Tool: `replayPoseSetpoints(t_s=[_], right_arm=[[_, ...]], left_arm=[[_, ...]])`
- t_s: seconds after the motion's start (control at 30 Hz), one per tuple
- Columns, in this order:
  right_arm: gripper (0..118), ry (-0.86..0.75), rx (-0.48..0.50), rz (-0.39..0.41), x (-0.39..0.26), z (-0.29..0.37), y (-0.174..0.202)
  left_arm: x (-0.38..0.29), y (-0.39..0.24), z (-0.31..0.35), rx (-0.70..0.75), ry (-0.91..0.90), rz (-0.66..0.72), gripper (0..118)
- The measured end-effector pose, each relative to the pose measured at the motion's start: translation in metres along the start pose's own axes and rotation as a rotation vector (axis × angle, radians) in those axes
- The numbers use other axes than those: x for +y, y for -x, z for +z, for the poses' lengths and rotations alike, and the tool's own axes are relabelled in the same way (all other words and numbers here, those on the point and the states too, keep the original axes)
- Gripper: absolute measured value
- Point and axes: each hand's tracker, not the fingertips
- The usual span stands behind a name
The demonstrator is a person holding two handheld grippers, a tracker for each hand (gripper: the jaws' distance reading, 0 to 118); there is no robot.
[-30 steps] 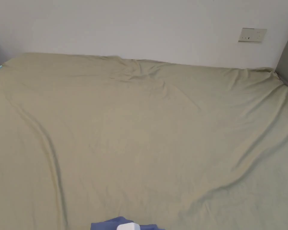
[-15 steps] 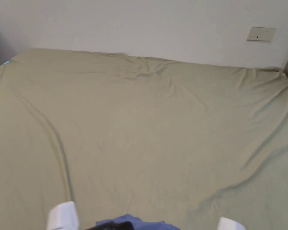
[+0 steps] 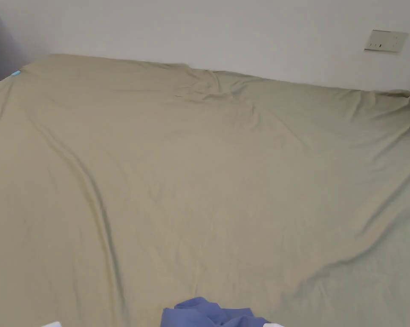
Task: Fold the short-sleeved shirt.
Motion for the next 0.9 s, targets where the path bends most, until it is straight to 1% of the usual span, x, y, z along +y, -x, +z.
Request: replayPoseSetpoints(t_s=[0.13, 0.23, 0.27, 0.3, 0.37, 0.4, 0.43, 0.47, 0.5, 0.57, 0.63, 0.67, 0.7, 0.77, 0.8, 0.83, 0.87, 0.9], right_arm=[[1, -0.014, 0.007, 0.009, -0.004, 0.0, -0.001], [1, -0.016, 0.017, 0.0, -0.004, 0.0, -0.004], [1, -0.015, 0.018, -0.001, -0.004, 0.0, -0.004], [1, -0.018, 0.025, -0.006, -0.005, 0.0, -0.005], [1, -0.017, 0.029, -0.01, -0.005, 0.001, -0.006], [1, -0.021, 0.029, -0.011, -0.006, 0.001, -0.006], [1, -0.026, 0.028, -0.012, -0.007, 0.003, -0.006], [1, -0.032, 0.024, -0.005, -0.007, 0.008, -0.004], [1, -0.036, 0.02, 0.006, -0.008, 0.013, -0.003], [1, -0.05, 0.041, -0.005, -0.011, 0.023, 0.0], [1, -0.081, 0.066, -0.031, -0.015, 0.038, 0.001], [1, -0.095, 0.069, -0.034, -0.017, 0.045, 0.001], [1, -0.115, 0.061, -0.033, -0.018, 0.053, 0.001], [1, -0.15, 0.017, -0.025, -0.019, 0.064, 0.003], [1, -0.162, -0.01, -0.019, -0.018, 0.069, 0.003], [2, -0.166, -0.056, -0.013, -0.018, 0.072, 0.005], [2, -0.165, -0.124, -0.008, -0.017, 0.075, 0.008], [2, -0.179, -0.172, 0.01, -0.017, 0.077, 0.011]], left_arm=[[-0.004, -0.006, -0.043, -0.051, 0.123, -0.065, 101], [-0.01, -0.009, -0.082, -0.034, 0.242, -0.088, 100], [-0.013, -0.01, -0.091, -0.06, 0.241, -0.132, 100], [-0.015, -0.014, -0.09, -0.171, 0.169, -0.2, 99], [-0.016, -0.021, -0.109, -0.068, 0.236, -0.224, 85], [-0.014, -0.027, -0.111, -0.047, 0.223, -0.263, 78], [-0.009, -0.029, -0.11, -0.036, 0.236, -0.281, 55], [-0.003, -0.028, -0.108, -0.001, 0.262, -0.272, 48], [0.008, -0.026, -0.106, 0.014, 0.297, -0.237, 46], [0.021, -0.017, -0.101, -0.048, 0.371, -0.116, 42], [0.028, -0.019, -0.089, 0.028, 0.367, -0.192, 42], [0.031, -0.022, -0.083, 0.072, 0.366, -0.236, 42], [0.037, -0.022, -0.074, 0.107, 0.376, -0.249, 42], [0.05, -0.017, -0.054, 0.162, 0.386, -0.249, 42], [0.057, -0.014, -0.042, 0.22, 0.376, -0.273, 42], [0.064, -0.009, -0.03, 0.275, 0.354, -0.282, 42], [0.072, -0.002, -0.016, 0.322, 0.339, -0.297, 42], [0.081, 0.006, -0.001, 0.371, 0.326, -0.309, 42]])
